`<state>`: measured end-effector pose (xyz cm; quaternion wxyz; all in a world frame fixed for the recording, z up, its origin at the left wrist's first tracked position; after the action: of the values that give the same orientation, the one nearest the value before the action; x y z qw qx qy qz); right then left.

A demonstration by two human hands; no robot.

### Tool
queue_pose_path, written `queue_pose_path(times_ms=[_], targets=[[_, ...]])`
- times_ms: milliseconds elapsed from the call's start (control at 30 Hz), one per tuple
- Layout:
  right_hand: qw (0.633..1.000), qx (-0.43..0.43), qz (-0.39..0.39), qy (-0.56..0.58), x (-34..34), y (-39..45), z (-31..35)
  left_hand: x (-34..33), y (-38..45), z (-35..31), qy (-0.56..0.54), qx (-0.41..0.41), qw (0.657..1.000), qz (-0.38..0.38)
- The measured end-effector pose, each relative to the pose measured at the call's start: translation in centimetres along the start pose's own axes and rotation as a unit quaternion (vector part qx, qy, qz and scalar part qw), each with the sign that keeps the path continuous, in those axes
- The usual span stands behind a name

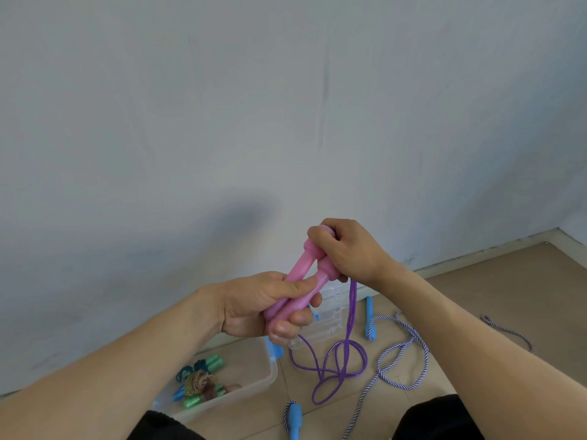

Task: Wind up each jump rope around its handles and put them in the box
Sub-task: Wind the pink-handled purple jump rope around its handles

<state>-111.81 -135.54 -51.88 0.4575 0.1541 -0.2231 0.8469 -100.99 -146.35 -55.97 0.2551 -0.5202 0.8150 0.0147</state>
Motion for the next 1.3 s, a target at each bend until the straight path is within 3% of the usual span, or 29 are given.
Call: queue_pose_path(times_ms=[233,400,500,633,733,833,967,1100,1200,1300], targets=[[0.998,0.009,0.062,0.01,-0.5,-0.2,0.5,0.3,0.2,0.2,-0.01,0.015,1.0,0.009],[0.999,0.012,0.044,0.028,-0.3,0.2,0.6,0.7,0.2,-0.3,0.004,-0.004,1.0,-0.003],[0.988,0.003,0.062,0.142,0.5,0.4,0.9,0.9,0.1,-1.3,-0.036,-0.04,0.998,0.013],[0.947,-0.025,0.109,0.301,1.4,0.9,1.0,1.4,-0.6,-3.5,-0.122,-0.139,0.982,0.035],[0.978,0.077,0.039,0.192,0.5,0.2,2.2,1.6,-1.0,-4.8,-0.161,-0.204,0.966,0.013],[0.989,0.145,-0.037,0.01,-2.1,-0.7,2.8,2.0,-1.3,-5.6,-0.138,-0.248,0.955,-0.087],[0.973,0.091,-0.027,-0.212,-4.7,-0.9,1.4,2.6,-1.3,-5.1,0.003,-0.235,0.944,-0.231],[0.913,0.034,0.048,-0.404,-5.7,-2.3,0.1,3.1,-1.0,-3.5,0.217,-0.133,0.925,-0.281],[0.869,0.062,0.11,-0.479,-6.0,-3.0,0.0,3.7,-1.3,-2.9,0.448,-0.013,0.858,-0.25],[0.868,0.109,0.119,-0.47,-6.1,-2.8,0.6,3.0,-1.1,-2.2,0.622,0.078,0.762,-0.163]])
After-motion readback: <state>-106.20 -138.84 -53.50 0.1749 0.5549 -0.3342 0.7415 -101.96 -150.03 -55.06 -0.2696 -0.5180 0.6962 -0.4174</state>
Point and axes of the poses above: each hand's wrist, its own y-axis towards the middle knuckle, its own x-axis out of the back of the hand, z = x × y, the point moved 4 cm from there along y, towards the middle knuckle, and after that the axes turned 15 degrees about -x, right-handed, at the moved point
